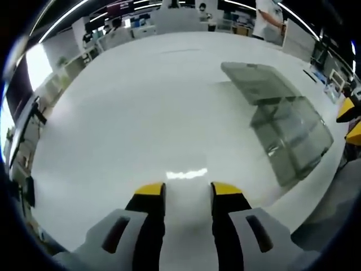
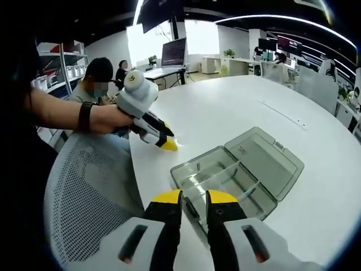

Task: Insert the divider into the dual guide fixture by aligning both edges with the guide slots and pushing it downward to the bottom, including one-sided entry, uneven engagement, binding, and posture correction.

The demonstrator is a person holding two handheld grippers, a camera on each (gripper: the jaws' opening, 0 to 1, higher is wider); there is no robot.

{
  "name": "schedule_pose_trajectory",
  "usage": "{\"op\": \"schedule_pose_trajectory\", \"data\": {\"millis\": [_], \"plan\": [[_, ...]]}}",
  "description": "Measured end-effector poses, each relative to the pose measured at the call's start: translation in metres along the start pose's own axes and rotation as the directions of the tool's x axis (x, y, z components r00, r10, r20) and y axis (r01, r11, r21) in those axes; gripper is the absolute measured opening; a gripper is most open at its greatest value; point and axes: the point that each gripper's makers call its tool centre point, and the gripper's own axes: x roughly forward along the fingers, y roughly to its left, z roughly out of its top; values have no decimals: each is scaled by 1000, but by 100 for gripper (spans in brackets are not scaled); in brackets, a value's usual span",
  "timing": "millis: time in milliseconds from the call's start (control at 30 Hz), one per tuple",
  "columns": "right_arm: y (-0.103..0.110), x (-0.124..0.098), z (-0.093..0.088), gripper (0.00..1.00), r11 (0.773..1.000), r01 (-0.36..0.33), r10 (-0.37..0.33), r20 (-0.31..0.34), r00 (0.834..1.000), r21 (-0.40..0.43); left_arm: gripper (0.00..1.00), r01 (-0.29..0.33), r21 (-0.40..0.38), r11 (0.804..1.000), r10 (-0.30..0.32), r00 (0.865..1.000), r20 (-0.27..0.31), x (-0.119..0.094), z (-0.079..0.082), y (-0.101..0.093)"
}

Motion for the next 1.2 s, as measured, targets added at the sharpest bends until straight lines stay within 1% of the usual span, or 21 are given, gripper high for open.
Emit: {"op": "schedule_pose_trajectory", "data": {"millis": [667, 767, 1200], "plan": [[2, 2, 4, 12, 1000, -11, 11, 9, 1000, -1, 29, 25, -21, 999, -24, 999, 47, -8, 8, -6], [3, 1, 5, 12, 1000, -12, 12, 10, 1000, -2, 29, 31, -33, 999, -29, 998, 55, -11, 8, -8], [7, 3, 13, 13, 999, -30, 31, 24, 999, -12, 29, 45, -40, 998, -41, 994, 100, -24, 15, -12]]}}
